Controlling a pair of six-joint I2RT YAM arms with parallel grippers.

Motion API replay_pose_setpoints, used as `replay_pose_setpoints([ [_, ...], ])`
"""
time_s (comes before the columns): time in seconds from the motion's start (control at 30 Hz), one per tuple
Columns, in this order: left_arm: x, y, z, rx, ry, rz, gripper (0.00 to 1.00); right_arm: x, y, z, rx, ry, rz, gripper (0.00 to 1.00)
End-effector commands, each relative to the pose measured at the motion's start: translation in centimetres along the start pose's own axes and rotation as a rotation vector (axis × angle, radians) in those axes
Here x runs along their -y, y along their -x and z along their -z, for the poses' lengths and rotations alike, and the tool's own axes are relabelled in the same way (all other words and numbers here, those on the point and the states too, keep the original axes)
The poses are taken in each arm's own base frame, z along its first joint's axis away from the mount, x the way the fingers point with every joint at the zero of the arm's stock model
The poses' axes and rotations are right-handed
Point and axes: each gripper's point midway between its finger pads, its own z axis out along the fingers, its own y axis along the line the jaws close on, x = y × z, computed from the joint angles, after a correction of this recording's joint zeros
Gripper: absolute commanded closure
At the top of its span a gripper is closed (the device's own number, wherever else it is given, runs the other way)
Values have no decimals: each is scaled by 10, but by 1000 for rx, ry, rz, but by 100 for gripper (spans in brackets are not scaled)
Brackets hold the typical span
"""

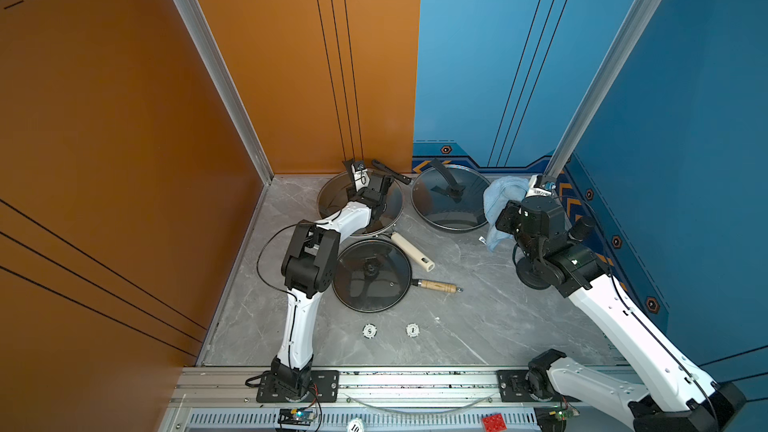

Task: Wipe the pot lid with a cloth
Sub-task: Pick up the pot lid from the cooking pot.

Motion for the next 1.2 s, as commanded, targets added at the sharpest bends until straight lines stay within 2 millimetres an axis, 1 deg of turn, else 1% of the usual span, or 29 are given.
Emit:
replay_pose_setpoints([
  [0.0,-13,-17,-12,-2,63,4,46,3,13,3,23,-26,-4,97],
  [0.2,-17,-23,-15,7,72,47,62,4,12,1,13,-32,2,97],
  [0.23,-18,-24,-16,5,75,54,67,4,11,1,12,-30,2,97],
  [0.33,-19,-21,-14,8,73,66,77,4,11,2,14,-28,-3,97],
  [0.43,-22,-5,-3,30,62,92,78,4,10,1,15,-24,-11,97],
  [0.5,-24,9,5,47,52,115,79,4,9,1,18,-17,-20,97],
  [0.53,-23,17,9,55,39,120,81,3,8,0,17,-13,-24,96],
  [0.63,-20,42,27,83,-5,123,83,1,6,-3,17,3,-36,96],
  [0.77,-26,79,58,121,-59,143,85,-6,6,-12,13,39,-50,97],
  [0.87,-44,105,80,125,-61,161,86,-12,8,-20,7,76,-64,96],
  [0.9,-53,113,89,117,-57,171,85,-16,7,-25,1,96,-70,96],
  [0.97,-66,127,104,103,-69,183,85,-23,9,-32,-7,130,-81,96],
  [1.03,-81,130,119,58,-82,173,85,-33,13,-40,-10,175,-90,96],
  [1.07,-84,133,125,43,-112,183,85,-38,15,-43,-13,197,-93,96],
  [1.13,-97,139,141,-7,-163,216,85,-53,20,-51,-24,253,-91,96],
  [1.17,-102,139,146,-35,-193,238,85,-60,23,-53,-28,280,-88,96],
])
